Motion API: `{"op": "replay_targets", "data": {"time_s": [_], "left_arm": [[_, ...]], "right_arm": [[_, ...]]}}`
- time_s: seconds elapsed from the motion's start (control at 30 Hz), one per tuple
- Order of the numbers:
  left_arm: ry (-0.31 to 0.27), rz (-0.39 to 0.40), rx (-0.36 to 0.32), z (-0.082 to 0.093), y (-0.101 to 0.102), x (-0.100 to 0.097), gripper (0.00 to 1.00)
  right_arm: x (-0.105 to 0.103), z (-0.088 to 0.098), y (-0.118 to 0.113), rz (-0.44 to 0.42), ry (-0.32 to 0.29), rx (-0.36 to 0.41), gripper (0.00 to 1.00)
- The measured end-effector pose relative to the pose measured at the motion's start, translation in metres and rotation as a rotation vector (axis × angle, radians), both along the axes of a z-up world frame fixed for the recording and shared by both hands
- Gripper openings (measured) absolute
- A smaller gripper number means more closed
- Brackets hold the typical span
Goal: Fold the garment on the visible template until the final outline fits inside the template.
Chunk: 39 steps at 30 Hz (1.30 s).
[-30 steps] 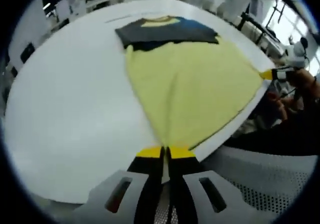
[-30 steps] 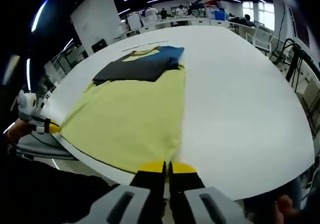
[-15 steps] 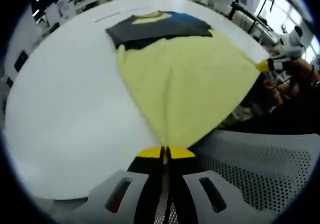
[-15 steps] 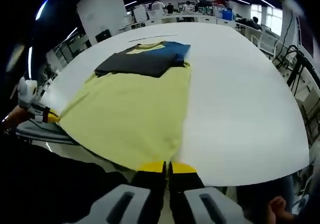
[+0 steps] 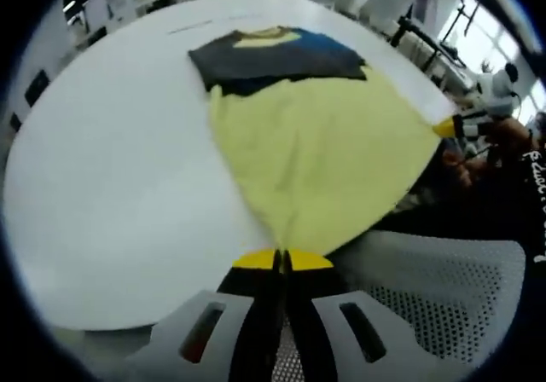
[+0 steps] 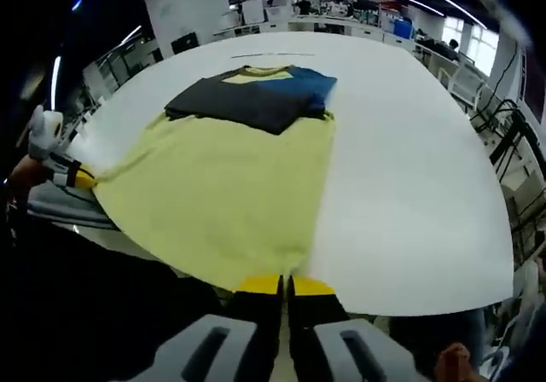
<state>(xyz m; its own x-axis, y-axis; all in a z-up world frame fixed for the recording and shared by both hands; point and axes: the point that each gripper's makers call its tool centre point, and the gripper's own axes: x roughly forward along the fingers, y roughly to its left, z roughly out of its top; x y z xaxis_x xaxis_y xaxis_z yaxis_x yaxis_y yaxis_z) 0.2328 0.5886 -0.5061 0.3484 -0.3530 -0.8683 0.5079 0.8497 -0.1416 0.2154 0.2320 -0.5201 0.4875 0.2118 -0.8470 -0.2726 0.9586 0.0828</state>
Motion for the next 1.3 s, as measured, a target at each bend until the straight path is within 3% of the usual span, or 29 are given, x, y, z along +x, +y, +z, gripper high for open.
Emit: {"op": "replay_targets", "data": {"time_s": [0.3, 0.6, 0.8, 1.3], "left_arm": [[-0.085, 0.002, -0.010, 0.035, -0.007, 0.035, 0.00], [-0.185, 0.075, -0.061, 0.071, -0.009, 0.075, 0.00], [-0.293, 0.113, -0.074, 0.097, -0.010, 0.106, 0.00], [-0.422, 0.173, -0.090, 0.124, -0.008, 0.167, 0.00]], "right_arm": [[0.039, 0.036, -0.003, -0.038, -0.104, 0.032, 0.00], [0.081, 0.069, -0.003, -0.024, -0.193, 0.029, 0.00], [0.106, 0.085, -0.001, -0.025, -0.243, 0.036, 0.00], [0.174, 0.116, -0.002, -0.023, -0.347, 0.030, 0.00]]}}
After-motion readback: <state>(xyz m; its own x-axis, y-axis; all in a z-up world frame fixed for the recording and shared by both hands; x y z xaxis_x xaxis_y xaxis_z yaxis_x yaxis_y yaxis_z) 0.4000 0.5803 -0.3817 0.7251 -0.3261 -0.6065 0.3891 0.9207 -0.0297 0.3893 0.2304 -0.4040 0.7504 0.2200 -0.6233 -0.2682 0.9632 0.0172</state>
